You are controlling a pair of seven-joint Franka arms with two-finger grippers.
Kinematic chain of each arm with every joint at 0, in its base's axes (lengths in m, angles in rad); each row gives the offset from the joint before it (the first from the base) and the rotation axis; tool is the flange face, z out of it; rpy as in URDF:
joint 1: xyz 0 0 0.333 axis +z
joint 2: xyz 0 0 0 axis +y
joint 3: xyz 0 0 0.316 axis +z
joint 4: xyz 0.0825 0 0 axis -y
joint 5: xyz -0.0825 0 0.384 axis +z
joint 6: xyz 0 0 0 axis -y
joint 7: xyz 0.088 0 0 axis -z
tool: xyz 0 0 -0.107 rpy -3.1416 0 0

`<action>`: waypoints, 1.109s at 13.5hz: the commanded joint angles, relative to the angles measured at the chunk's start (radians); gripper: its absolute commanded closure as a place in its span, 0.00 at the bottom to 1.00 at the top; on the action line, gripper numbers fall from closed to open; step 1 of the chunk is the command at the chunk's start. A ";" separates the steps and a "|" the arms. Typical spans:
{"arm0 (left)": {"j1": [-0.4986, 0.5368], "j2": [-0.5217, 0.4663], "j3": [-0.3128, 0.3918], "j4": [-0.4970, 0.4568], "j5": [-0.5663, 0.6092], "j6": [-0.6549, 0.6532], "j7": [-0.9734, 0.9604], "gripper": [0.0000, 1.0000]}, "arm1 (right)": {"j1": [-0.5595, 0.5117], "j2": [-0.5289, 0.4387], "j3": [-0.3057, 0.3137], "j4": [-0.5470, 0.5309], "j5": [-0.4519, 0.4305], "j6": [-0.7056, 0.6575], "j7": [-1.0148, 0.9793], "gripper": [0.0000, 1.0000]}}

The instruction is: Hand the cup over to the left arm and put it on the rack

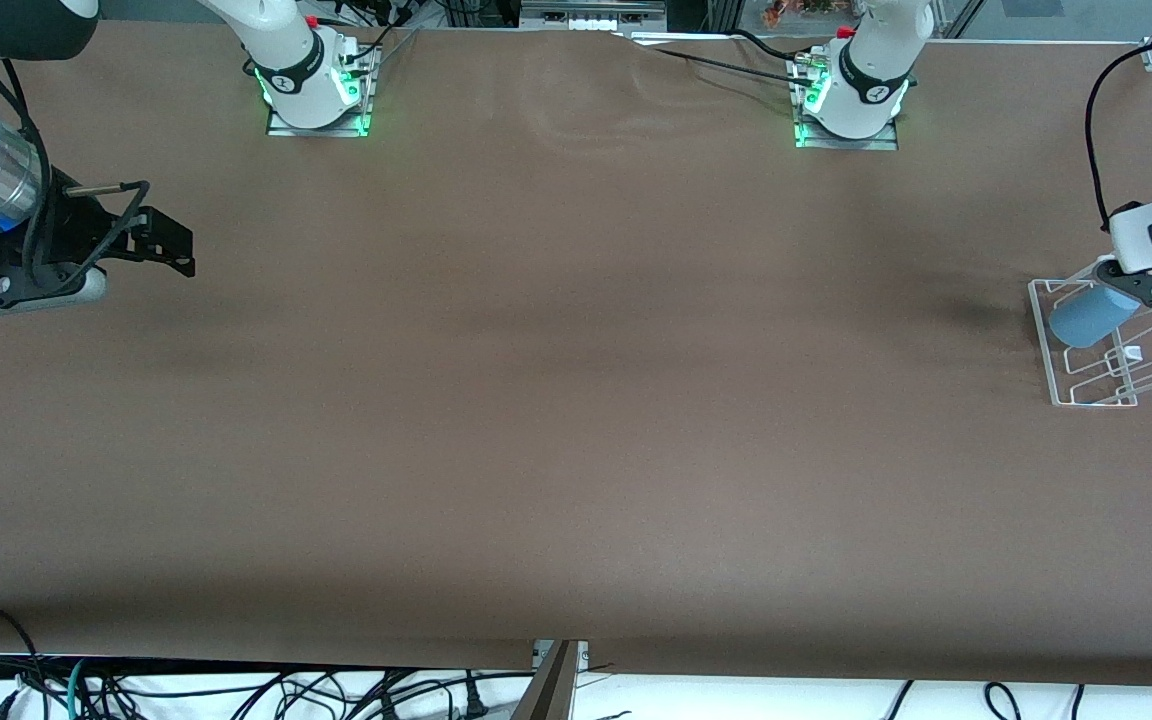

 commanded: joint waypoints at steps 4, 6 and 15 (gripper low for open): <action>-0.081 0.008 0.008 0.175 -0.241 -0.180 -0.241 0.00 | -0.002 -0.002 0.002 0.015 0.000 -0.015 -0.012 0.01; -0.115 0.005 0.014 0.219 -0.300 -0.199 -0.283 0.00 | -0.004 -0.002 0.002 0.015 0.000 -0.015 -0.011 0.01; -0.305 0.003 0.124 0.293 -0.501 -0.229 -0.663 0.00 | -0.004 -0.002 0.002 0.015 0.000 -0.015 -0.012 0.01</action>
